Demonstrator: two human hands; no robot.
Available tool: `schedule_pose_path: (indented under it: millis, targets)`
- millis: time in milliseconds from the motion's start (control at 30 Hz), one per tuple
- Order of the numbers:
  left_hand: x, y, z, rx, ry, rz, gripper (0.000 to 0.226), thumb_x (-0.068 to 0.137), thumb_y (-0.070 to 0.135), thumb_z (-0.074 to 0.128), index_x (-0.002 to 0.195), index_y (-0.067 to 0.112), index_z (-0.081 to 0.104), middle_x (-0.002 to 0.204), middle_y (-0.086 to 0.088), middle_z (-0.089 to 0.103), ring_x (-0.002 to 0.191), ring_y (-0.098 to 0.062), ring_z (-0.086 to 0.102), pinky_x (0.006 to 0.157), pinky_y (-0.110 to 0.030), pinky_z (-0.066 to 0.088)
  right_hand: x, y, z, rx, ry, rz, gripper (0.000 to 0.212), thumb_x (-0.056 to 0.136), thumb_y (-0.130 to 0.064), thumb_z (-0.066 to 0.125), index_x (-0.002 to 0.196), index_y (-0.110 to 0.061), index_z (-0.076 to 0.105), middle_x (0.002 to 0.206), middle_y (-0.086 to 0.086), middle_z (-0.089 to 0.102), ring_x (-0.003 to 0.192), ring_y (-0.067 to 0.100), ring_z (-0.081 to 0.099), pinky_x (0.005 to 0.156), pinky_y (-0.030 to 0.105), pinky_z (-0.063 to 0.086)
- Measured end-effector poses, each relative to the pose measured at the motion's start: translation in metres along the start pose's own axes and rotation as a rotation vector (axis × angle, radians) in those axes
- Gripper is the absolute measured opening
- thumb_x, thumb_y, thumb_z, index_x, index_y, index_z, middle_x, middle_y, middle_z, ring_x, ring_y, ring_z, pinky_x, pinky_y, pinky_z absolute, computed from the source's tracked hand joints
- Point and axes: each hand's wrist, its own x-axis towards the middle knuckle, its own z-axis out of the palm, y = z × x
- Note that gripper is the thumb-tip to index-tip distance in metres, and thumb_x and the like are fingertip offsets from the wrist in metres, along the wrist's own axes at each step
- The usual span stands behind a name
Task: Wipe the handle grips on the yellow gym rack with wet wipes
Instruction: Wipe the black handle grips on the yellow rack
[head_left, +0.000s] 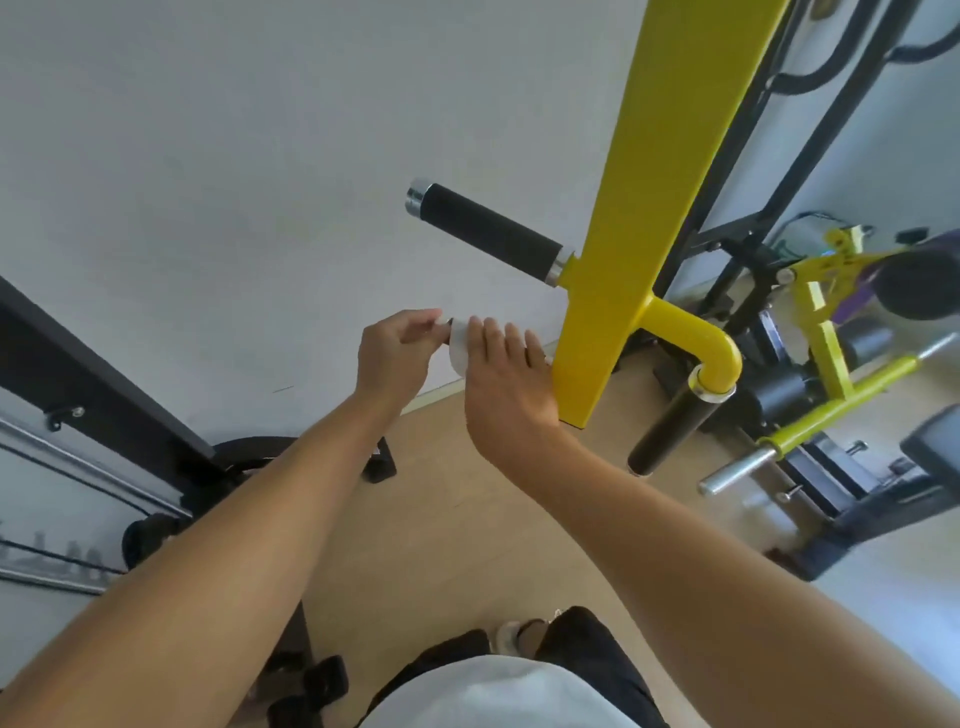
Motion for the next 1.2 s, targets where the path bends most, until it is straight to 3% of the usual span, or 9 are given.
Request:
schedule_pose_path:
  millis: [100,267,467,633,733,833,933,1067,1200]
  targets:
    - [0.006,-0.002,0.0,-0.018,-0.021,0.023,0.026,0.091,0.028,0.07,0.115,0.018,0.074,0.105,0.01,0.076,0.1,0.001,0.067,0.093,-0.019,0.051,-0.003,0.002,-0.004,-0.09,-0.095,0.013,0.085,0.097,-0.034,0.054,0.157,-0.007,0.001,0.163,0.016,0.01,0.151,0.037,0.009,0.123,0.049,0.002]
    - [0.016,-0.01,0.002,-0.119,-0.133,-0.01,0.012,0.092,0.023,0.066,0.103,0.024,0.072,0.107,0.014,0.076,0.105,-0.002,0.068,0.103,-0.033,0.05,0.004,0.005,-0.024,-0.184,-0.072,0.022,0.047,0.103,-0.021,0.04,0.147,-0.008,0.033,0.138,0.014,0.05,0.125,0.033,0.049,0.105,0.044,0.037]
    - [0.02,-0.017,0.006,-0.156,-0.165,0.022,0.017,0.093,0.025,0.066,0.11,0.025,0.071,0.108,0.013,0.075,0.104,0.001,0.068,0.097,-0.025,0.05,0.023,0.003,-0.024,-0.179,-0.021,-0.053,0.035,0.101,-0.018,0.054,0.134,-0.005,0.05,0.122,0.012,0.06,0.107,0.025,0.059,0.093,0.034,0.049]
    - [0.017,-0.018,0.005,-0.161,-0.199,-0.018,0.019,0.096,0.033,0.061,0.11,0.036,0.074,0.11,0.021,0.072,0.105,0.008,0.061,0.091,-0.013,0.041,0.012,0.01,-0.028,-0.421,-0.085,0.018,0.022,0.102,-0.02,0.052,0.118,-0.005,0.054,0.084,0.008,0.056,0.072,0.019,0.054,0.067,0.029,0.047]
    - [0.013,-0.016,0.007,-0.155,-0.177,-0.02,0.022,0.097,0.033,0.06,0.089,0.049,0.072,0.094,0.02,0.069,0.086,0.007,0.058,0.084,-0.011,0.041,0.023,0.007,-0.02,-0.397,-0.037,0.026,0.023,0.104,-0.022,0.046,0.117,-0.007,0.057,0.087,0.008,0.059,0.073,0.019,0.05,0.073,0.03,0.045]
    - [0.014,-0.016,0.006,-0.156,-0.157,-0.028,0.019,0.096,0.032,0.062,0.107,0.039,0.076,0.092,0.024,0.074,0.087,0.02,0.061,0.078,-0.001,0.043,0.039,-0.004,-0.012,-0.329,0.016,-0.124,0.028,0.107,-0.023,0.034,0.12,-0.006,0.053,0.103,0.01,0.063,0.085,0.022,0.056,0.082,0.033,0.045]
    - [0.017,-0.017,0.002,-0.13,-0.164,-0.008,0.022,0.097,0.03,0.062,0.115,0.03,0.075,0.093,0.02,0.076,0.089,0.017,0.064,0.078,-0.001,0.043,0.041,-0.006,-0.013,-0.283,-0.007,-0.117,0.029,0.106,-0.022,0.032,0.123,-0.007,0.049,0.108,0.011,0.063,0.093,0.024,0.06,0.088,0.037,0.045]
    - [0.022,-0.02,0.003,-0.164,-0.173,-0.042,0.021,0.096,0.029,0.064,0.113,0.03,0.075,0.102,0.022,0.072,0.081,0.027,0.056,0.071,0.006,0.039,0.029,0.005,-0.021,-0.643,-0.165,-0.045,0.031,0.102,-0.024,0.043,0.125,-0.003,0.046,0.105,0.014,0.065,0.093,0.031,0.065,0.099,0.046,0.045]
    - [0.021,-0.019,0.011,-0.209,-0.13,-0.041,0.023,0.097,0.027,0.063,0.116,0.026,0.075,0.097,0.026,0.07,0.08,0.029,0.056,0.069,0.008,0.037,0.035,0.007,-0.022,-0.569,-0.152,-0.047,0.026,0.102,-0.021,0.04,0.122,-0.005,0.046,0.093,0.009,0.063,0.083,0.026,0.063,0.09,0.04,0.045]
